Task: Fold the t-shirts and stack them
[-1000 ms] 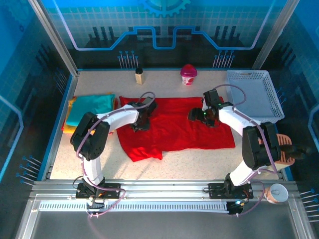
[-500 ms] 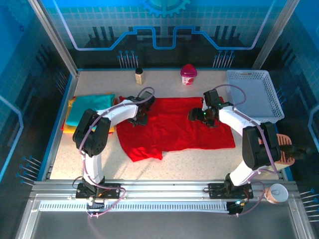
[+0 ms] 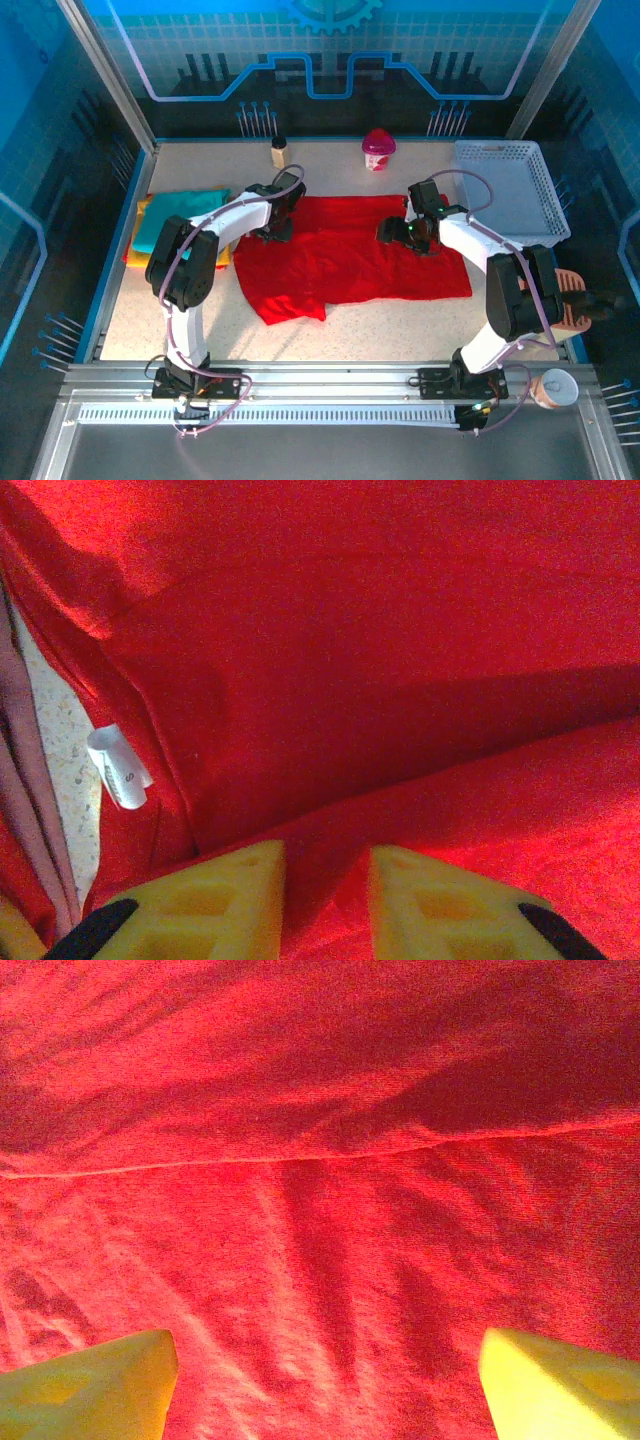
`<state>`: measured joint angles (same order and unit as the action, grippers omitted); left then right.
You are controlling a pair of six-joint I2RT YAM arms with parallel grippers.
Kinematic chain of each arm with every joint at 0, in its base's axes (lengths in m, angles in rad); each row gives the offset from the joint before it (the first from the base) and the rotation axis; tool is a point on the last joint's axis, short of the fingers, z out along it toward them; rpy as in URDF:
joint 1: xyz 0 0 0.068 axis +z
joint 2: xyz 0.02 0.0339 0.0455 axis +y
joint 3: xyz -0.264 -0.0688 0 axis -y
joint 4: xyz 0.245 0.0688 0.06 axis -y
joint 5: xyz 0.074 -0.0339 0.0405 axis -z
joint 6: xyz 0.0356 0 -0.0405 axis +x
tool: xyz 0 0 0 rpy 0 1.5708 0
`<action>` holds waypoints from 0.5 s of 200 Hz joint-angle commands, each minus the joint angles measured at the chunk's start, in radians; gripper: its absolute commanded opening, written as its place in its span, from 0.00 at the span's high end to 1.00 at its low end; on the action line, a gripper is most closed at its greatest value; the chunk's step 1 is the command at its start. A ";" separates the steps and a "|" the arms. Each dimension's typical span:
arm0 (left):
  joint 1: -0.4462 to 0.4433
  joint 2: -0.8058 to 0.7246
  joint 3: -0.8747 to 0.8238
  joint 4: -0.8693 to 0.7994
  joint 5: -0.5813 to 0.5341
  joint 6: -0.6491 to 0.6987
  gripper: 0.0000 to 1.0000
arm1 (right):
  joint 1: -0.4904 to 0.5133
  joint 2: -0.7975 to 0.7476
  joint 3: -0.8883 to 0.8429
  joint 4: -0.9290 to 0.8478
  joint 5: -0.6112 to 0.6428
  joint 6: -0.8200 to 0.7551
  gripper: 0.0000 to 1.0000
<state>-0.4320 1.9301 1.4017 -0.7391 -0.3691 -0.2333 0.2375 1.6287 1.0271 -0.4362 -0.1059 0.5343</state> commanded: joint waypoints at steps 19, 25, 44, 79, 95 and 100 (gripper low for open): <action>-0.071 -0.120 -0.038 -0.027 0.042 -0.025 0.72 | 0.016 -0.012 -0.010 -0.005 -0.010 0.003 0.20; -0.077 -0.121 -0.051 -0.021 0.049 -0.033 0.72 | 0.017 -0.009 -0.010 -0.003 -0.012 0.003 0.20; -0.089 -0.107 -0.095 0.009 0.072 -0.048 0.73 | 0.016 0.001 -0.006 -0.001 -0.020 0.005 0.20; -0.090 -0.054 -0.138 0.062 0.052 -0.067 0.73 | 0.016 0.004 0.000 -0.002 -0.025 0.001 0.21; -0.090 -0.042 -0.139 0.078 0.040 -0.069 0.72 | 0.016 0.002 -0.002 -0.005 -0.025 0.001 0.21; -0.090 -0.038 -0.139 0.081 0.040 -0.068 0.72 | 0.017 0.000 -0.001 -0.006 -0.025 0.000 0.21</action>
<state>-0.5236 1.8683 1.2739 -0.6971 -0.3180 -0.2798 0.2375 1.6287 1.0271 -0.4358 -0.1135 0.5343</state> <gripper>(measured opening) 0.281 0.793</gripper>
